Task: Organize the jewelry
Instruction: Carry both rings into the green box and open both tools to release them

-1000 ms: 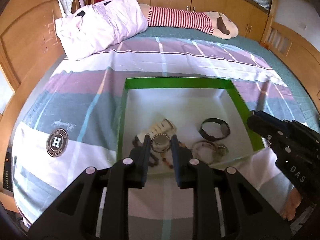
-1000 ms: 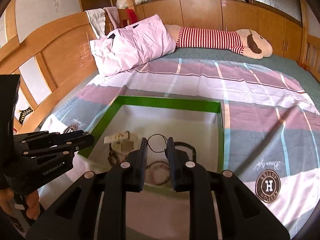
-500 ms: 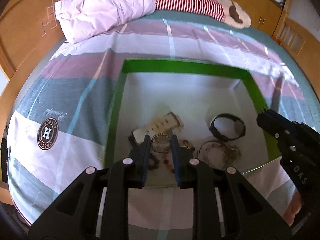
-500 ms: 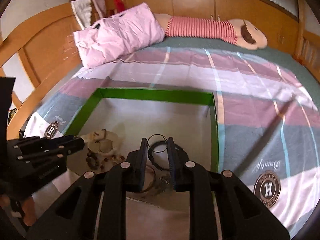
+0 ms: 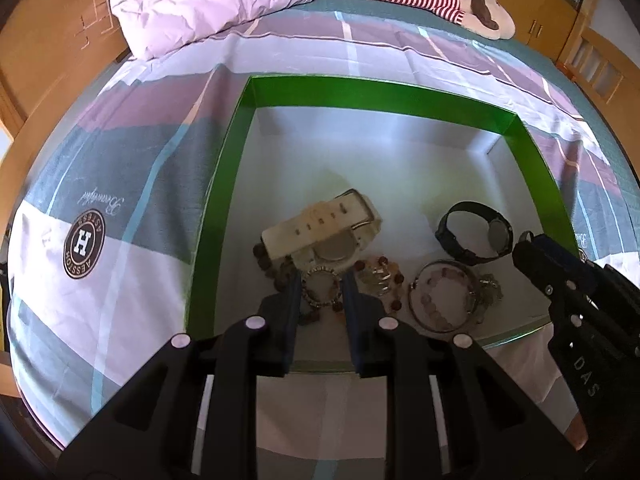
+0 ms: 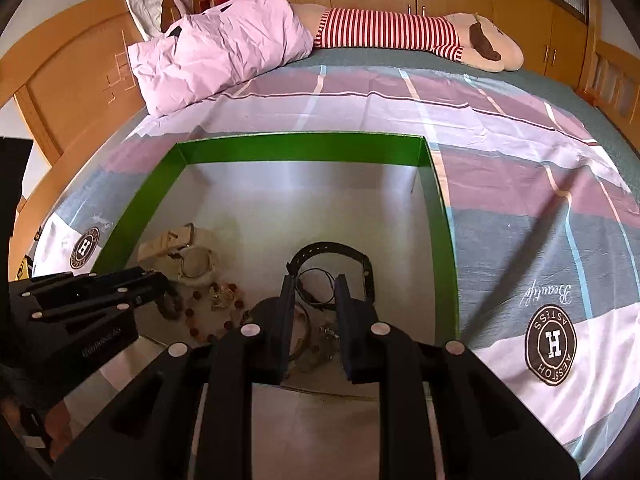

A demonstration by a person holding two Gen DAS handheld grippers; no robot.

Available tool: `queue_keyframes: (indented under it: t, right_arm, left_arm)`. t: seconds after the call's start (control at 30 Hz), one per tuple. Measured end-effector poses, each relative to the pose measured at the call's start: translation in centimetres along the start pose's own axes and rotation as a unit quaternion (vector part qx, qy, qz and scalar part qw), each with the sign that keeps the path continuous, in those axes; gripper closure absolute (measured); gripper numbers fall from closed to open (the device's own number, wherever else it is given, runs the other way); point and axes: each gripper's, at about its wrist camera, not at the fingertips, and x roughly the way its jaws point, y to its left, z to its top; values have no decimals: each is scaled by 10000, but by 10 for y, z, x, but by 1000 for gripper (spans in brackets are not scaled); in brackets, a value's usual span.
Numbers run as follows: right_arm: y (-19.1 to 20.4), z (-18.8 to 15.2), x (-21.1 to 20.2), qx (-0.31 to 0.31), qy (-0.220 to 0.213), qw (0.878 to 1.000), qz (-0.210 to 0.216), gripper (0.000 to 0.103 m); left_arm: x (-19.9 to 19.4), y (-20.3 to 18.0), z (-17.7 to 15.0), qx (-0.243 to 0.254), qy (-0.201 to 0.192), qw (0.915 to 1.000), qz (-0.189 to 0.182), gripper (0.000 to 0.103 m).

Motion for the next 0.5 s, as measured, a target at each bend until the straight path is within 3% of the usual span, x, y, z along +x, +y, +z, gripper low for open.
queue_keyframes:
  t: [0.13,0.17,0.23,0.33,0.4,0.47,0.5]
  right_arm:
    - [1,-1,4,-20,87,9999,-61,83]
    - [0,-2,4,-1,97,9999,-59,78]
    - [-1,-1,2,73,56,10000,-30,63]
    - [-2,0,-4,112,-76,9999,-2,55]
    - [-3,2,-14,206,-320,9993,0,44]
    - [-4,2,-23,314,-620,9976,-71,19]
    - [-5,2,-29,368,-809,9959,-147,15]
  left_arm:
    - [3,3,-1,-80,94,9999,-54,82]
    - [3,4,-2,-99,105,9999,-63,81]
    - [-1,4,-2,-122,72,9999,-98,69]
    - [-9,5,-2,-140,-37,9998,-128,56]
    - [-16,7,-1,-202,-119,9996,-185,46]
    - [-25,10,0,-278,-242,9991,-228,32]
    - [-30,13,1,-319,-329,9987,-222,29]
